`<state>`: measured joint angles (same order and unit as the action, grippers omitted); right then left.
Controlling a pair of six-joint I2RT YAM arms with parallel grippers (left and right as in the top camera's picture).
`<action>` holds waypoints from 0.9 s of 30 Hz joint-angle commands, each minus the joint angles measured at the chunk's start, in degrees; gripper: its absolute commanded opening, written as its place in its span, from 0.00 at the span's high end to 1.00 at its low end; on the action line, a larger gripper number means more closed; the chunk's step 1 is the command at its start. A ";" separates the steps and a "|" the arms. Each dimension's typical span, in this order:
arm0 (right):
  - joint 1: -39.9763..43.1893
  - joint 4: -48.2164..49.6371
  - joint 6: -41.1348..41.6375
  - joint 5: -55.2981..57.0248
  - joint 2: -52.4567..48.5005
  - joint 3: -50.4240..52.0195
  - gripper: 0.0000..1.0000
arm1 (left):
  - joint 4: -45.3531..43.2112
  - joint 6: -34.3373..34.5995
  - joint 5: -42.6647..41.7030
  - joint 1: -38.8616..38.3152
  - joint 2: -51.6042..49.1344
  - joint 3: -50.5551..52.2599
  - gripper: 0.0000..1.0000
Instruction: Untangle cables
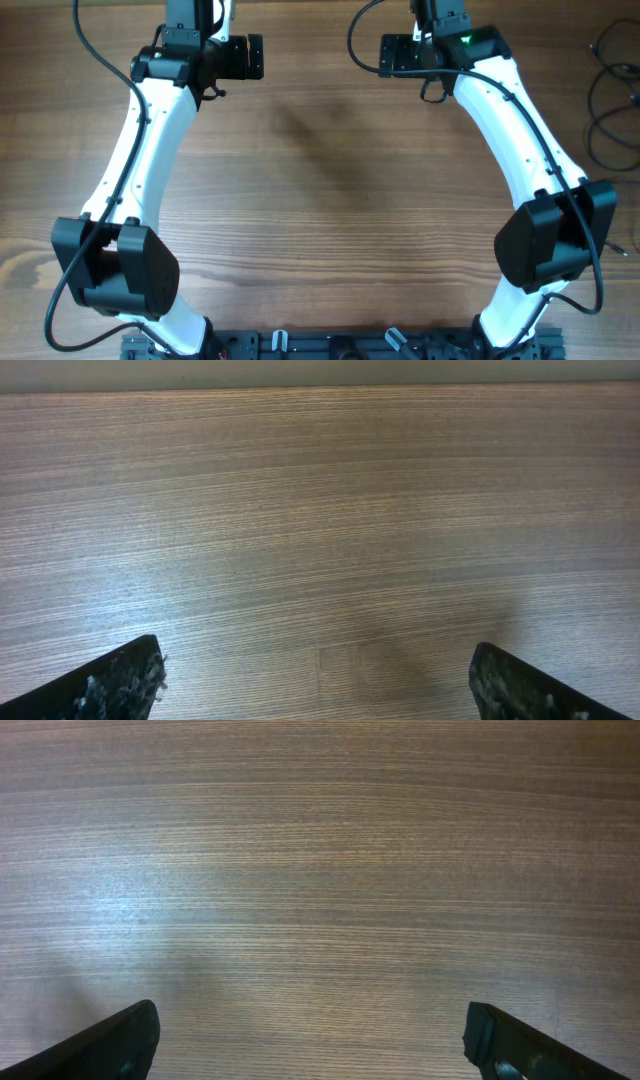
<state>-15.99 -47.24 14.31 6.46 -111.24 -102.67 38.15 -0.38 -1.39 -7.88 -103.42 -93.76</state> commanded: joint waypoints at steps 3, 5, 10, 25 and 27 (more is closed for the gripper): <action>-0.13 0.31 0.85 -0.07 -0.52 -0.04 0.00 | 0.02 -0.70 -0.48 -0.37 -0.46 -0.74 0.00; -0.13 0.28 0.83 -0.07 -0.52 -0.04 0.00 | 0.02 -0.70 -0.48 -0.39 -0.46 -0.74 0.00; -0.13 0.28 0.85 -0.04 -0.52 -0.04 0.00 | 0.02 -0.70 -0.48 -0.37 -0.48 -0.74 0.00; -0.13 0.28 0.85 -0.04 -0.52 -0.04 0.00 | -11.78 3.89 -0.26 -0.39 8.02 13.07 0.00; -0.13 0.28 0.83 -0.07 -0.52 -0.04 0.00 | -14.47 3.89 -0.24 -0.37 10.82 17.49 0.00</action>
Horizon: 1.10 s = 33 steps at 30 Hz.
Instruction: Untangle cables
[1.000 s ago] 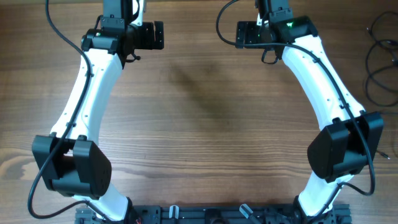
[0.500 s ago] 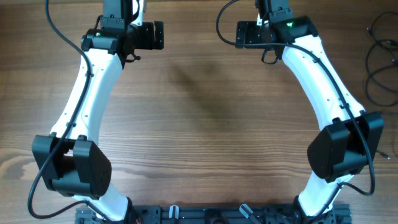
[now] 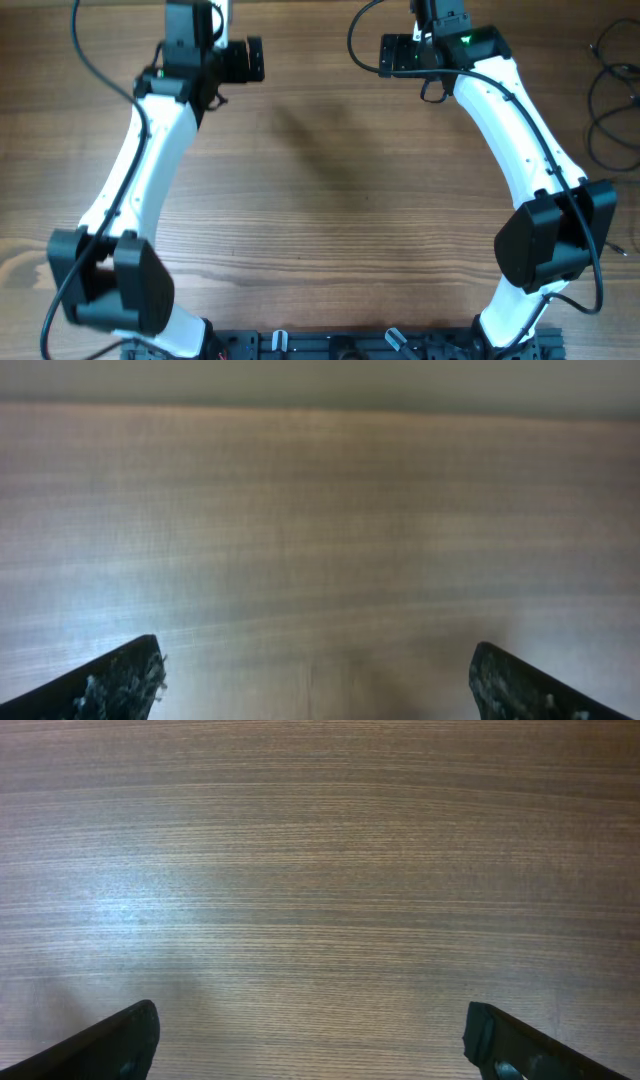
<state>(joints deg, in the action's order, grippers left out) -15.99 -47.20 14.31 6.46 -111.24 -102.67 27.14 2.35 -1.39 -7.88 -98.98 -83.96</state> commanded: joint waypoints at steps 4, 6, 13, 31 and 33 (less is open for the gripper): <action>-0.13 0.26 0.83 -0.04 -0.52 -0.04 0.00 | -8.70 1.57 0.00 -0.37 14.75 18.99 0.00; -0.13 0.24 0.85 -0.04 -0.52 -0.04 0.00 | -11.17 1.57 0.42 -0.37 18.53 23.61 0.00; -0.13 0.26 0.83 -0.04 -0.52 -0.04 0.00 | -18.67 2.86 1.27 0.37 32.50 38.86 0.00; -0.13 0.24 0.83 -0.04 -0.52 -0.04 0.00 | -23.10 2.86 4.22 3.56 71.71 70.20 0.00; -0.13 0.24 0.85 -0.04 -0.52 -0.04 0.00 | -23.06 2.86 4.31 3.56 74.49 72.11 0.00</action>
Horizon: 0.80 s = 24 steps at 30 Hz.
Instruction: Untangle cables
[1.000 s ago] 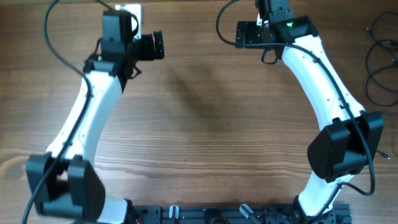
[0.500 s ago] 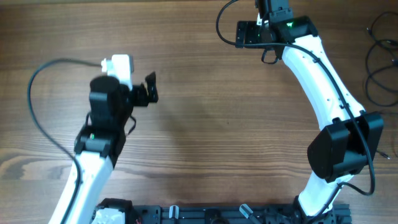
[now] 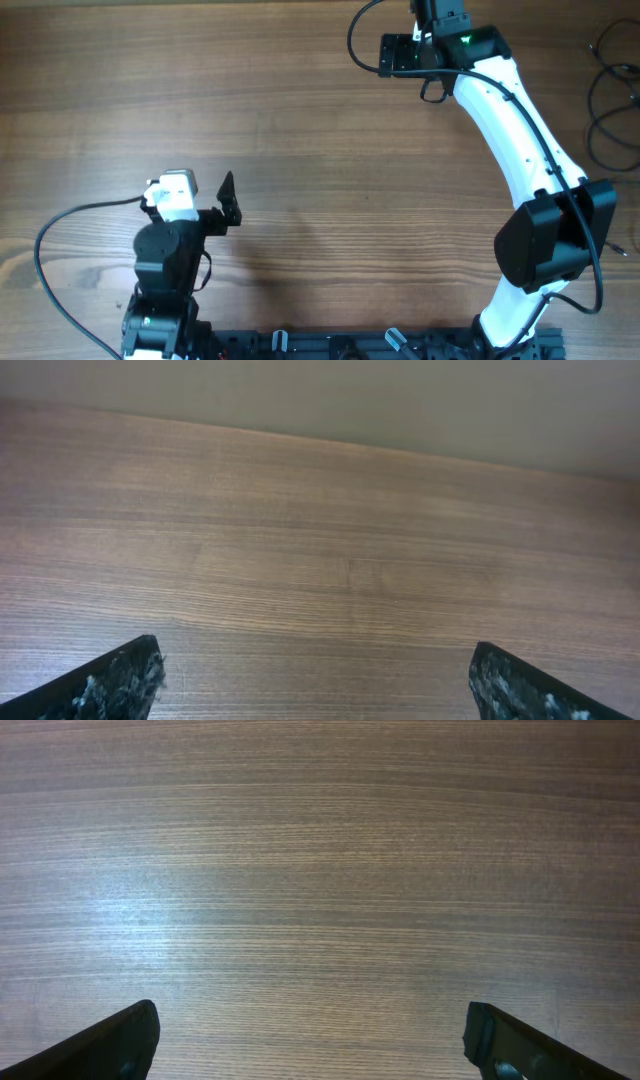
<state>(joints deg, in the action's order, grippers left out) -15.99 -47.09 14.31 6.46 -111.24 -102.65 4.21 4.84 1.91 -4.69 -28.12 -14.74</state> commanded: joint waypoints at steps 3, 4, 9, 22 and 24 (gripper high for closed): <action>-0.13 0.13 0.85 -0.04 -0.52 -0.07 0.00 | -0.13 0.42 0.96 0.37 8.46 5.49 0.00; -0.13 0.13 0.85 -0.07 -0.52 -0.07 0.00 | -0.09 0.83 0.98 0.37 9.70 5.99 0.00; -0.13 0.13 0.83 -0.07 -0.52 -0.07 0.00 | 0.87 1.44 1.66 0.37 15.28 7.08 0.00; -0.13 0.13 0.83 -0.07 -0.52 -0.07 0.00 | 2.05 3.58 1.16 0.35 24.74 12.20 0.00; -0.13 0.13 0.85 -0.07 -0.52 -0.07 0.00 | 2.08 3.58 1.14 0.35 25.27 12.31 0.00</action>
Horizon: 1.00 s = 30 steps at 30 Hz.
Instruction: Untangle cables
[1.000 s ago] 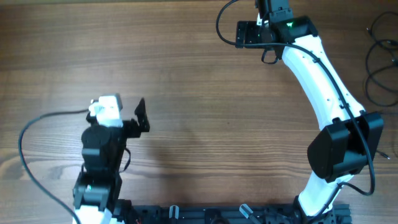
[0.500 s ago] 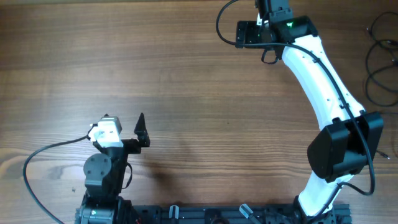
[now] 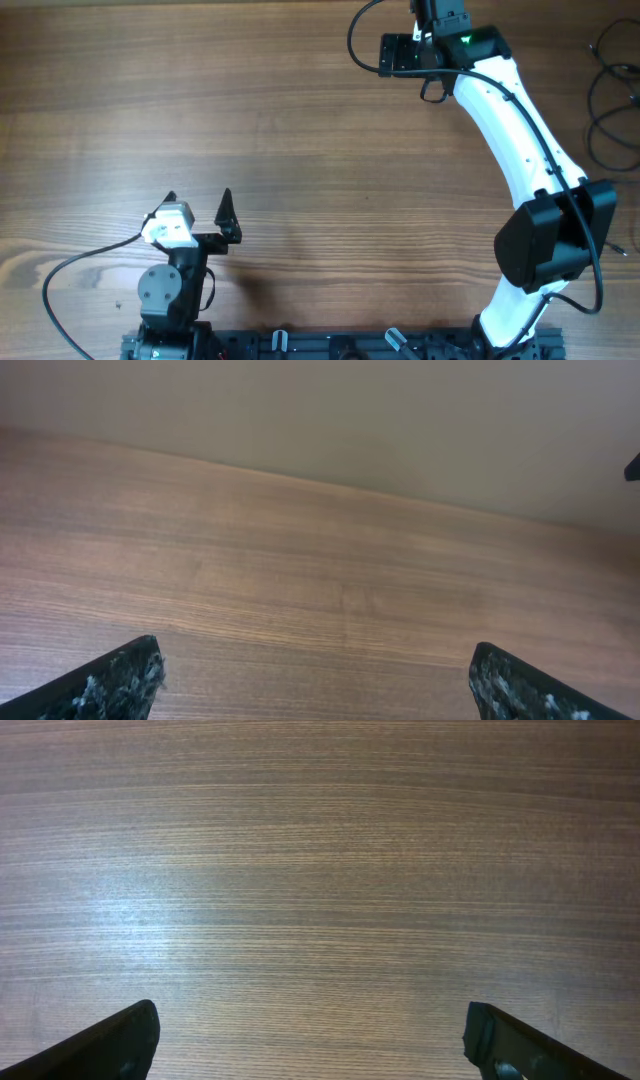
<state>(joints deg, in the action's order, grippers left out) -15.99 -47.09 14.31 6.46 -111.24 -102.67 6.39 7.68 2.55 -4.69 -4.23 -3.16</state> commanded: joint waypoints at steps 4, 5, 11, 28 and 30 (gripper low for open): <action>-0.13 0.13 0.87 -0.07 -0.52 -0.04 0.00 | -0.46 0.72 0.09 0.31 4.04 1.81 0.00; -0.13 0.13 0.83 -0.04 -0.52 -0.04 0.00 | -0.83 0.74 0.07 0.31 4.07 1.81 0.00; -0.13 0.13 0.85 -0.04 -0.52 -0.04 0.00 | -3.39 0.72 0.09 0.31 4.07 2.47 0.00; -0.13 0.13 0.83 -0.07 -0.52 -0.04 0.00 | -2.34 0.26 0.52 0.48 4.07 2.80 0.00; -0.13 0.13 0.85 -0.04 -0.52 -0.04 0.00 | -2.34 0.26 0.55 0.46 4.04 2.80 0.00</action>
<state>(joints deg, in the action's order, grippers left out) -15.99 -47.09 14.31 6.46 -111.24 -102.65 4.10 7.86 2.55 -4.69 -0.80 -0.82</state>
